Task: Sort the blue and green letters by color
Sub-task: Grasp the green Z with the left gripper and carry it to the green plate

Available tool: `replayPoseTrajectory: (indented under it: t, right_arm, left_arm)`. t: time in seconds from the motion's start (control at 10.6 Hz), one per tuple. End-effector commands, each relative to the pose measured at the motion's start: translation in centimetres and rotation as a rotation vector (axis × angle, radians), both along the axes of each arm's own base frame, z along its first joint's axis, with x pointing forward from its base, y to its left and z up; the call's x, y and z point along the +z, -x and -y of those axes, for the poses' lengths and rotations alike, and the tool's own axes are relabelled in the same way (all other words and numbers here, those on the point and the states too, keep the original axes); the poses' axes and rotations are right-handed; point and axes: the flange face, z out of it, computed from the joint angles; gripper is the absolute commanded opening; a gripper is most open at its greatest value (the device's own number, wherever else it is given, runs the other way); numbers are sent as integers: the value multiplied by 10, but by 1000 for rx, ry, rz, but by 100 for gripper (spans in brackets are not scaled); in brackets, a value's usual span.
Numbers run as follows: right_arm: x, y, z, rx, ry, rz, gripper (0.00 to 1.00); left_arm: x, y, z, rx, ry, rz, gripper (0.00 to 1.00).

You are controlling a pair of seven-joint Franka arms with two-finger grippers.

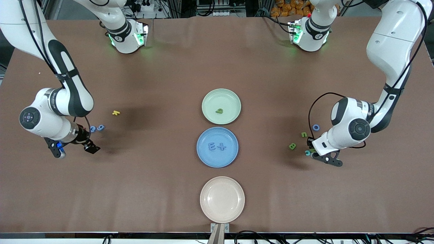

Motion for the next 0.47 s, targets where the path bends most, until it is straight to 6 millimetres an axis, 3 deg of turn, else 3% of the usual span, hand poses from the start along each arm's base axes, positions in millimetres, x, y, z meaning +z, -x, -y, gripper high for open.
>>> replayPoseTrajectory:
  t: [0.0,0.19,0.38]
  right_arm:
    - [-12,49,-4,1,3,42,100]
    - [-19,62,-3,-4,2,30,100]
    - [-25,71,-1,-7,1,13,100]
  left_arm:
    - [45,-8,19,-23,-37,-46,13]
    - [61,-6,48,36,-13,-77,13]
    - [71,4,95,100,-7,-91,13]
